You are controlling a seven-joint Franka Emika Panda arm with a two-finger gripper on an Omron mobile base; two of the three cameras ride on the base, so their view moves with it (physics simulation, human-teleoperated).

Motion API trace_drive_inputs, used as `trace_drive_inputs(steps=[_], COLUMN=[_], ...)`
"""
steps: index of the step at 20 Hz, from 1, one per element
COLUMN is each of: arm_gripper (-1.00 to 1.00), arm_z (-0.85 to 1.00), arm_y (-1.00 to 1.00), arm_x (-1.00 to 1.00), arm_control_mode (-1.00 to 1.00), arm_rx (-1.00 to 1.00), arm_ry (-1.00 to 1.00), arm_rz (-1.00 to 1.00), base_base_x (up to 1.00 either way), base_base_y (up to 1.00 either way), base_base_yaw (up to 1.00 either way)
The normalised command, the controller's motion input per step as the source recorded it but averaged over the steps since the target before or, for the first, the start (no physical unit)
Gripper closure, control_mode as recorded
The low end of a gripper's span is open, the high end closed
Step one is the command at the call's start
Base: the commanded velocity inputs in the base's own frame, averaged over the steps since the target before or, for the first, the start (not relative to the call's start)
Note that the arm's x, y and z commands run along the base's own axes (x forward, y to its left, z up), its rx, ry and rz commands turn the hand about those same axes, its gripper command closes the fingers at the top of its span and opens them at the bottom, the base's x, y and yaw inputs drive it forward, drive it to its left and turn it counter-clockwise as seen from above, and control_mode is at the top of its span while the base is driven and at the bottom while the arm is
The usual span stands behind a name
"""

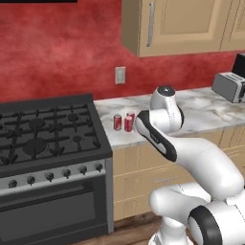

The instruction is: Four empty soda cans are scattered around the kitchen. Gather all the cans and cluster them next to the stove for recycling.

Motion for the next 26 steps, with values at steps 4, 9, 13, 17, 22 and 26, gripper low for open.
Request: trace_drive_inputs(steps=[4, 9, 13, 17, 22, 26], arm_gripper=[-1.0, -1.0, -1.0, -1.0, -1.0, -1.0], arm_z=[0.0, 0.0, 0.0, 0.0, 0.0, 0.0], arm_y=[0.0, 0.0, 0.0, 0.0, 0.0, 0.0], arm_x=[0.0, 0.0, 0.0, 0.0, 0.0, 0.0], arm_control_mode=[1.0, 1.0, 1.0, 1.0, 1.0, 1.0], arm_rx=[0.0, 0.0, 0.0, 0.0, 0.0, 0.0], arm_ry=[0.0, 0.0, 0.0, 0.0, 0.0, 0.0], arm_rz=[0.0, 0.0, 0.0, 0.0, 0.0, 0.0], base_base_x=[-0.56, -0.61, -0.57, -0.24, -0.03, -0.01], base_base_y=[0.0, 0.0, 0.01, 0.0, 0.0, 0.0], base_base_yaw=[0.0, 0.0, 0.06, 0.76, 1.0, 1.0])
